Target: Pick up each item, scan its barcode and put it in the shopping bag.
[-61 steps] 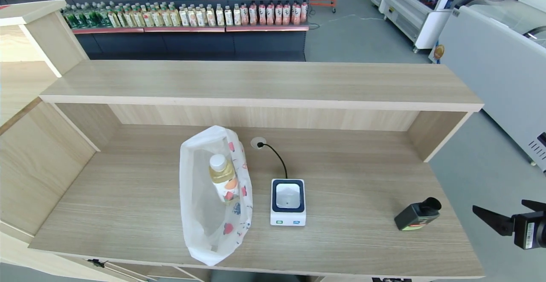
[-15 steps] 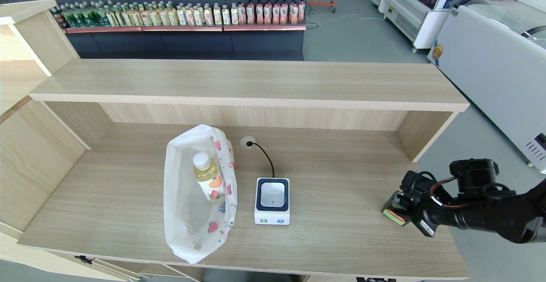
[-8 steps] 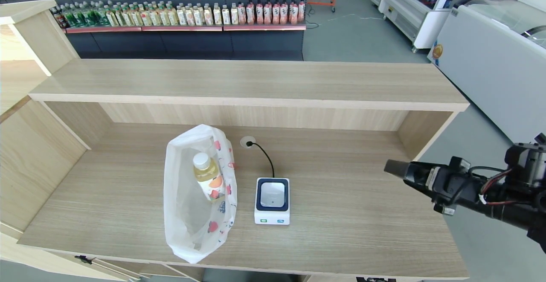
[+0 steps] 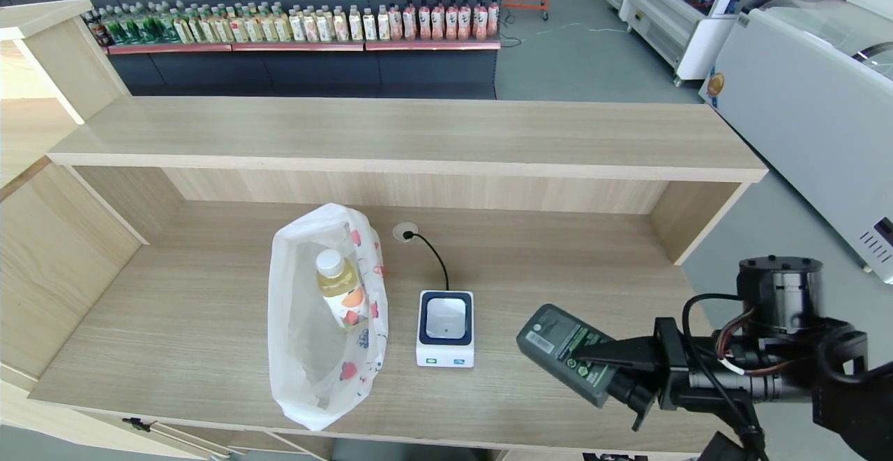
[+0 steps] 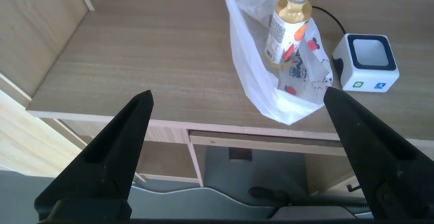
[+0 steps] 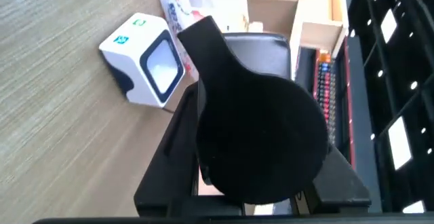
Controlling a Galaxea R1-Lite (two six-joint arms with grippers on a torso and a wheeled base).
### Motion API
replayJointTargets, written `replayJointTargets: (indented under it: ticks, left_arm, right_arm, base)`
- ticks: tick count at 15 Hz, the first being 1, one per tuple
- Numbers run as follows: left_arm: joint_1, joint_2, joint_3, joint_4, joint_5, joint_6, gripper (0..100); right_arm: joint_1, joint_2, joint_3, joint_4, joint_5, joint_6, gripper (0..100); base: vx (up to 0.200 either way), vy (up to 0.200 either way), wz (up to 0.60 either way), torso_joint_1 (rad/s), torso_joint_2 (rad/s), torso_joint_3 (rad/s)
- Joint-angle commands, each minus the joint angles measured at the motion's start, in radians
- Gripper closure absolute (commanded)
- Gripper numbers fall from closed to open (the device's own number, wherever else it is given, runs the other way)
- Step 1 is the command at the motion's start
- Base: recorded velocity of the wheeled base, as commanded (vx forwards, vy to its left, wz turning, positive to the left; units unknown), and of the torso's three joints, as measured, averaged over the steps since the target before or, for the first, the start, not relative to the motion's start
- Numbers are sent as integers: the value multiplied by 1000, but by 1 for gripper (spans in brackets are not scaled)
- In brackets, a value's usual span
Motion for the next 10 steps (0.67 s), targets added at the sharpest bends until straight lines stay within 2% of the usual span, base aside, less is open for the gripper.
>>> replayJointTargets:
  ticks: [1, 5, 7, 10]
  left_arm:
    - [0, 0, 0, 0, -1, 0, 0]
    - [0, 0, 0, 0, -1, 0, 0]
    - [0, 0, 0, 0, -1, 0, 0]
    - [0, 0, 0, 0, -1, 0, 0]
  right_arm:
    - [107, 95, -11, 4, 15, -98, 100]
    - [133, 142, -27, -23, 17, -152, 100]
    - [131, 161, -30, -126, 33, -154, 100]
    - [134, 171, -57, -151, 44, -152, 100]
  base:
    - [0, 0, 0, 0, 0, 0]
    - [0, 0, 0, 0, 0, 0]
    - [0, 0, 0, 0, 0, 0]
    - [0, 0, 0, 0, 0, 0]
